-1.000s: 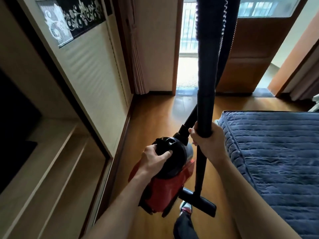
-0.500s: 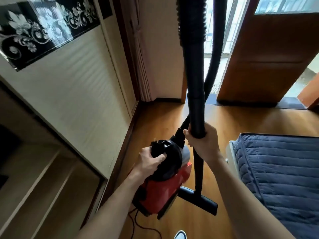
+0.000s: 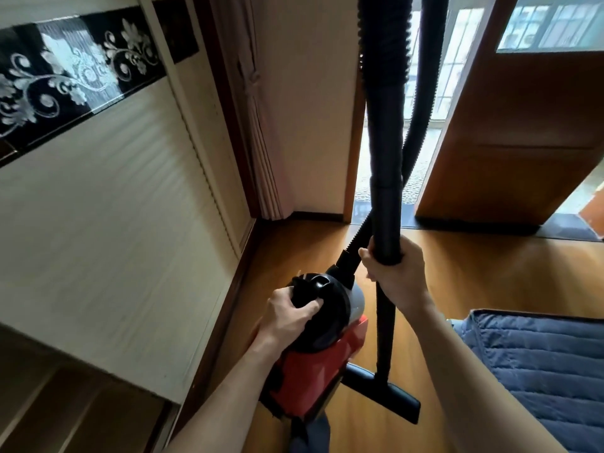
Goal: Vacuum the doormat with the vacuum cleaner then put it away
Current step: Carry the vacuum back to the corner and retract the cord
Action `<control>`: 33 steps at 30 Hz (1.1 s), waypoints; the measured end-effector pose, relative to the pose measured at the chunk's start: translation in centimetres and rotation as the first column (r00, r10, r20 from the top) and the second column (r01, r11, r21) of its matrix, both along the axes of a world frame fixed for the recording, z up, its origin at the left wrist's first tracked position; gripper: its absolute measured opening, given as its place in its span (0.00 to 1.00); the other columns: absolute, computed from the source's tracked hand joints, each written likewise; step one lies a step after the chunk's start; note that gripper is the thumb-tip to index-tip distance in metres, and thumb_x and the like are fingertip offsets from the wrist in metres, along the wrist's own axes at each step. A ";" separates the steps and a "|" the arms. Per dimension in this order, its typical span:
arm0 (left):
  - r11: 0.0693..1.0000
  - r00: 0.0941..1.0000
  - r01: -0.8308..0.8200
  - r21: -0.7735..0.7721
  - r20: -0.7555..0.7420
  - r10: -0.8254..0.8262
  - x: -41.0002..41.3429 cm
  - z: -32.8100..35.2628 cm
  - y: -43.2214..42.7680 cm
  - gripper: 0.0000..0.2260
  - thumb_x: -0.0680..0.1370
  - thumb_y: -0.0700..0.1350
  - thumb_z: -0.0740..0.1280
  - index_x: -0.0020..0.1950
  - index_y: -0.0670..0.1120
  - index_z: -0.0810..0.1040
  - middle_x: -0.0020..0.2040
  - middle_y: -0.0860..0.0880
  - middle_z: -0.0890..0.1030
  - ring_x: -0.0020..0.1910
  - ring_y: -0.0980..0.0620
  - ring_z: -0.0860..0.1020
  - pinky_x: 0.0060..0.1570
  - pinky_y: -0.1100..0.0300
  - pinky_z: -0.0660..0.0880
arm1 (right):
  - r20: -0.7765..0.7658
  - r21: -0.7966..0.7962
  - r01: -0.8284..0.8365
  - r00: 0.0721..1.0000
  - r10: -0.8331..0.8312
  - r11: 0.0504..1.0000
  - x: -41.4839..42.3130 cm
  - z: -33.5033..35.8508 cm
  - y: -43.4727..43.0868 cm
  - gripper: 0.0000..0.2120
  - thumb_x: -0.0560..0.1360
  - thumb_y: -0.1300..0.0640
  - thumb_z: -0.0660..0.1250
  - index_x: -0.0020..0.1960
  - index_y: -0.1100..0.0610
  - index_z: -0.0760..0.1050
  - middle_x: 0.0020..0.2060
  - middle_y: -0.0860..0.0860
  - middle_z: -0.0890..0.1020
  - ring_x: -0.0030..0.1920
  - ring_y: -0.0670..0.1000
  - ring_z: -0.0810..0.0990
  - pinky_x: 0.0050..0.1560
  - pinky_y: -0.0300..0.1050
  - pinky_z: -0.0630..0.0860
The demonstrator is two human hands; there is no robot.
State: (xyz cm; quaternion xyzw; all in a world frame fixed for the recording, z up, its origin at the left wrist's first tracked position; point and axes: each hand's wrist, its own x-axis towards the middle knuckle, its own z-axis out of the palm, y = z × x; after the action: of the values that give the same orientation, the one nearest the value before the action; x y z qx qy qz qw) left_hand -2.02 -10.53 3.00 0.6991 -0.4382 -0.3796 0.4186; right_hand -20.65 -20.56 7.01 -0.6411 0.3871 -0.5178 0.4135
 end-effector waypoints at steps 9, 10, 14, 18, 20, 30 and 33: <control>1.000 0.999 0.012 0.016 -0.048 -0.012 4.6 -2.2 -18.6 0.05 0.73 0.50 0.76 0.42 0.50 0.83 0.31 0.57 0.80 0.27 0.59 0.76 0.28 0.65 0.71 | -0.062 0.032 0.048 0.997 -0.046 0.998 5.4 -0.9 -17.4 0.10 0.70 0.63 0.73 0.35 0.53 0.75 0.25 0.49 0.76 0.25 0.52 0.75 0.31 0.51 0.76; 1.000 0.999 0.019 0.019 -0.052 -0.018 5.1 -2.3 -20.4 0.05 0.73 0.50 0.76 0.42 0.51 0.83 0.32 0.57 0.81 0.27 0.59 0.77 0.29 0.65 0.72 | -0.064 0.042 0.053 0.997 -0.050 0.998 6.1 -0.8 -19.2 0.08 0.70 0.61 0.73 0.36 0.53 0.75 0.25 0.49 0.77 0.26 0.52 0.75 0.31 0.51 0.77; 0.999 0.998 0.035 0.014 -0.053 -0.034 7.8 -1.8 -27.7 0.06 0.73 0.51 0.76 0.44 0.50 0.84 0.35 0.56 0.83 0.32 0.59 0.80 0.33 0.65 0.74 | -0.084 0.019 0.080 0.993 -0.078 0.997 8.2 -0.2 -26.5 0.09 0.69 0.60 0.73 0.34 0.56 0.74 0.26 0.50 0.77 0.25 0.52 0.76 0.31 0.49 0.75; 0.999 0.998 0.042 0.029 -0.046 -0.040 10.2 -1.5 -33.3 0.06 0.74 0.49 0.76 0.45 0.48 0.84 0.35 0.56 0.83 0.33 0.58 0.81 0.33 0.66 0.75 | -0.092 0.006 0.107 0.990 -0.106 0.994 10.0 -0.2 -32.7 0.10 0.69 0.57 0.74 0.35 0.57 0.74 0.28 0.56 0.77 0.28 0.60 0.76 0.32 0.59 0.76; 0.999 0.999 0.039 0.035 -0.036 -0.038 11.2 -1.6 -35.8 0.06 0.73 0.50 0.76 0.45 0.48 0.85 0.37 0.54 0.85 0.37 0.55 0.83 0.36 0.64 0.77 | -0.073 0.008 0.115 0.991 -0.114 0.993 11.0 0.0 -35.6 0.10 0.68 0.53 0.74 0.35 0.56 0.75 0.28 0.56 0.77 0.28 0.61 0.76 0.32 0.60 0.76; 0.995 0.999 -0.032 0.094 -0.033 0.035 15.5 -3.9 -48.9 0.08 0.72 0.53 0.75 0.40 0.49 0.83 0.31 0.56 0.81 0.29 0.58 0.78 0.31 0.64 0.72 | -0.051 0.050 0.019 0.999 -0.016 0.999 16.0 -1.5 -50.2 0.13 0.72 0.67 0.75 0.35 0.56 0.74 0.27 0.53 0.76 0.26 0.49 0.74 0.30 0.43 0.74; 0.990 0.997 -0.082 0.114 -0.005 0.083 16.7 -4.9 -54.0 0.10 0.69 0.55 0.75 0.36 0.49 0.81 0.29 0.55 0.80 0.26 0.57 0.76 0.31 0.60 0.73 | -0.079 0.046 -0.032 0.996 0.036 0.998 17.9 -2.5 -55.5 0.18 0.72 0.72 0.74 0.34 0.53 0.73 0.25 0.46 0.76 0.26 0.45 0.74 0.30 0.32 0.72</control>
State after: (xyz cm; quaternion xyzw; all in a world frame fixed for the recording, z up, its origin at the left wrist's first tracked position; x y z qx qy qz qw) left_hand 14.63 -64.58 -1.95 0.7375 -0.3847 -0.3894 0.3956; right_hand -2.73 -76.07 4.56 -0.6582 0.4040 -0.4759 0.4208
